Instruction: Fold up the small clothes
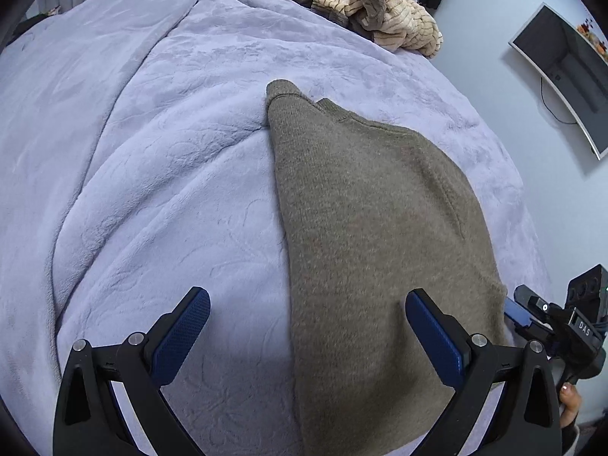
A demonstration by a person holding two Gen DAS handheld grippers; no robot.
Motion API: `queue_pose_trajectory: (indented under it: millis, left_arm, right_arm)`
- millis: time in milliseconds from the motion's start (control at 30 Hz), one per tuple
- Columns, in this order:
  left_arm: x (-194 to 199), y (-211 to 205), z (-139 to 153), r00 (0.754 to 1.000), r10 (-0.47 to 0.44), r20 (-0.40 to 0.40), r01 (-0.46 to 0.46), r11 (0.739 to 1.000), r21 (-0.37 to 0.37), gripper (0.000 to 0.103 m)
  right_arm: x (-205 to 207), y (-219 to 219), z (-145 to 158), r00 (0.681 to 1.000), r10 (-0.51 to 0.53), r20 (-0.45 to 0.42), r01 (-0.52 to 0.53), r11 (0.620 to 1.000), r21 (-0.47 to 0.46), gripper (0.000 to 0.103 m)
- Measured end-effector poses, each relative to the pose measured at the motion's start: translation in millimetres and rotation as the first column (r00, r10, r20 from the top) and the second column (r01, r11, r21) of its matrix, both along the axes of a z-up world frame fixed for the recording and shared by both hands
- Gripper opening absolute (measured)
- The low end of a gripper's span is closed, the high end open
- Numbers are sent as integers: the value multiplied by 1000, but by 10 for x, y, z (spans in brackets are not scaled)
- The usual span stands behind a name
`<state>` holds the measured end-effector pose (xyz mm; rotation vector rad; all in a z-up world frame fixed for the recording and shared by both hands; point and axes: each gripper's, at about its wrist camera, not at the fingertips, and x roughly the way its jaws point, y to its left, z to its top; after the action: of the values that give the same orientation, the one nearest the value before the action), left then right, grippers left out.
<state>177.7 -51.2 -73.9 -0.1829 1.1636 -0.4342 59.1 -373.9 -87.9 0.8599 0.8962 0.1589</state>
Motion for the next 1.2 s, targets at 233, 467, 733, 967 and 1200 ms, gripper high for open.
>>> queue_pose_trajectory:
  millis: [233, 467, 733, 967, 1200]
  left_arm:
    - [276, -197, -129, 999, -23, -45, 21, 999, -31, 103]
    - [412, -374, -355, 990, -67, -121, 51, 990, -134, 103]
    - [516, -522, -437, 984, -115, -136, 94, 984, -151, 103]
    - [460, -488, -353, 989, -129, -76, 117, 983, -141, 76]
    - [356, -285, -101, 988, -148, -46, 138, 976, -167, 55]
  right_arm:
    - [350, -134, -131, 1000, -6, -29, 9, 994, 105, 62]
    - [741, -15, -201, 989, 127, -70, -121, 989, 86, 66]
    - [1155, 270, -306, 949, 303, -85, -298, 952, 72, 68]
    - [1180, 393, -311, 954, 296, -50, -289, 951, 105, 35]
    - [1047, 476, -30, 962, 269, 37, -271, 946, 176, 33]
